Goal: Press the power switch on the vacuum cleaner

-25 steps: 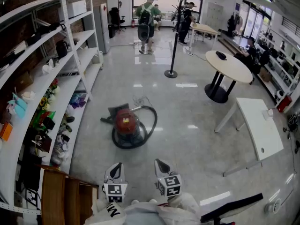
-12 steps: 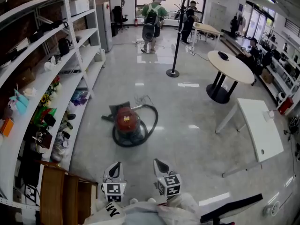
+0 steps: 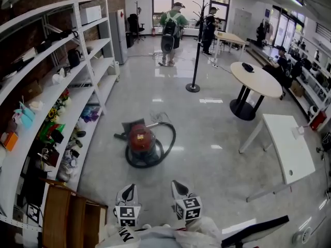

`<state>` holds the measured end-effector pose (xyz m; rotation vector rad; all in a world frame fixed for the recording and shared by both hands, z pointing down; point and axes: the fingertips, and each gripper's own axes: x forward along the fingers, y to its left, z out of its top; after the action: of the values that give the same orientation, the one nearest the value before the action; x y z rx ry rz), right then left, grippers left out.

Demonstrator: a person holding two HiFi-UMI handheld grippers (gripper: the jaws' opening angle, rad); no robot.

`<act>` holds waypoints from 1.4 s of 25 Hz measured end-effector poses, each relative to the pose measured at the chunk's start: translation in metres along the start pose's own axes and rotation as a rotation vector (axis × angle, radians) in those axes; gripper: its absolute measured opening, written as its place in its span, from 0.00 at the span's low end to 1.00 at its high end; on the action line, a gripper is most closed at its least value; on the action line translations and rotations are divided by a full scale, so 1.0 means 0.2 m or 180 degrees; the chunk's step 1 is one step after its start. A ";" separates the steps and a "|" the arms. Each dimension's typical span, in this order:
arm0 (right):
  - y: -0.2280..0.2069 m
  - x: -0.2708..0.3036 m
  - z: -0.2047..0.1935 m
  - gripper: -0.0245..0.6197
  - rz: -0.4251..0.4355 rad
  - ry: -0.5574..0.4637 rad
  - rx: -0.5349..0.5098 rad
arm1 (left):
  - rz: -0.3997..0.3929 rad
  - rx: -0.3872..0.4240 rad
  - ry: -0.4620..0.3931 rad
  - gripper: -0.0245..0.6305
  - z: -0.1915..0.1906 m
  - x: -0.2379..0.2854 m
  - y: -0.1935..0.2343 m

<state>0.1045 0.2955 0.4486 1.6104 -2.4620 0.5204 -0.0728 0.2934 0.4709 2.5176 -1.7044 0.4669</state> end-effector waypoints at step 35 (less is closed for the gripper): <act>-0.08 0.13 -0.05 0.04 -0.0036 0.0185 -0.0009 | 0.0055 -0.0074 0.0131 0.04 0.06 0.12 0.09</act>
<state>0.1083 0.2716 0.4694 1.5843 -2.4093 0.5540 -0.0793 0.2622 0.4651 2.4615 -1.7083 0.4938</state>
